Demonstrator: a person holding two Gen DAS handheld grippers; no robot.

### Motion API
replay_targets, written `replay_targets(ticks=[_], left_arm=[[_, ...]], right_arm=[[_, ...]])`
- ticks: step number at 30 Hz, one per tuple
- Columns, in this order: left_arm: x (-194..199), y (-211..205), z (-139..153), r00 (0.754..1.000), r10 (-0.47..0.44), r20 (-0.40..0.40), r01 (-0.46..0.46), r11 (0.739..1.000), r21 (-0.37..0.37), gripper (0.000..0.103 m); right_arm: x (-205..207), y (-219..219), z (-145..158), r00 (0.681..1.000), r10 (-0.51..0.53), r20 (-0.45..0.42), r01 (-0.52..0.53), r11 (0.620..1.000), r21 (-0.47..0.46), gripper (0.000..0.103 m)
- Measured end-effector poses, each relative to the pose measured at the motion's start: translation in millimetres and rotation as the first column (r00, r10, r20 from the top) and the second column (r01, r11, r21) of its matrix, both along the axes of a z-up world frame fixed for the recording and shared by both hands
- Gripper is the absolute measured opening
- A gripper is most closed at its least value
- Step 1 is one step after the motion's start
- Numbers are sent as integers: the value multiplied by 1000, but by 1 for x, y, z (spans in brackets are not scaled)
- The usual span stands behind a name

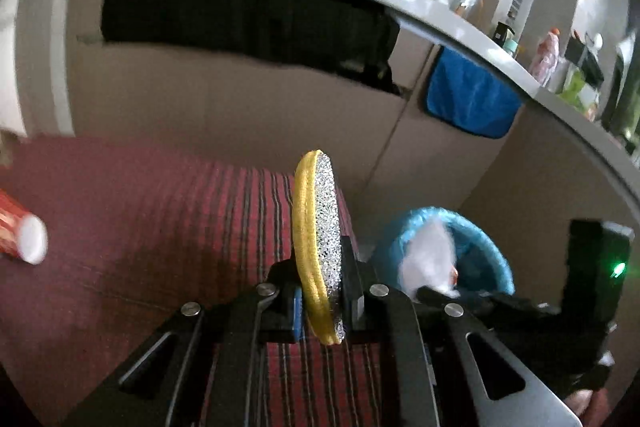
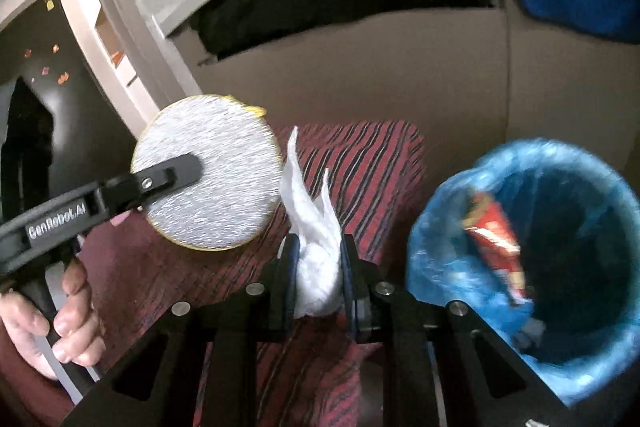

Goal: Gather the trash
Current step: 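Carry coaster and tissue over the blue bin and open both grippers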

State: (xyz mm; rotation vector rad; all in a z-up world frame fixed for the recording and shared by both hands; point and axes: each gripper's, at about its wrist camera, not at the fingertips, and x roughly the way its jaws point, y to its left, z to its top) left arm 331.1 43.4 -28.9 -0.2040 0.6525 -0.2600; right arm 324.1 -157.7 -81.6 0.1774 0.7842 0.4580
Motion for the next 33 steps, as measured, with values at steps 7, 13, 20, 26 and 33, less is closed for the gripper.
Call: replay_targets(ticks=[7,13,20,26,33], left_arm=[[-49,-55,29,989,2,145,-17,995,103,15],[-67,-114,37,980,-73,184,48,989,140,15],[-77,-161,35,979,-118,168,87,980,178,15],[-77,-176,37,976,-123,178,90,979,181,15],[-67,-188,31,979,-128,160,97,978,185,15]], right_arm=[[-43,-54,52,979,-124,159,136,989,-65,18],[-76,-110,88,939,-223,262,250,965,-75,18],[-93,-154,99,908,-287,305,325,942,-83,18],[-95,-170,92,904,-310,293,340,939,-53,18],[-89,-177,84,907,-315,279,341,939,-48,18]])
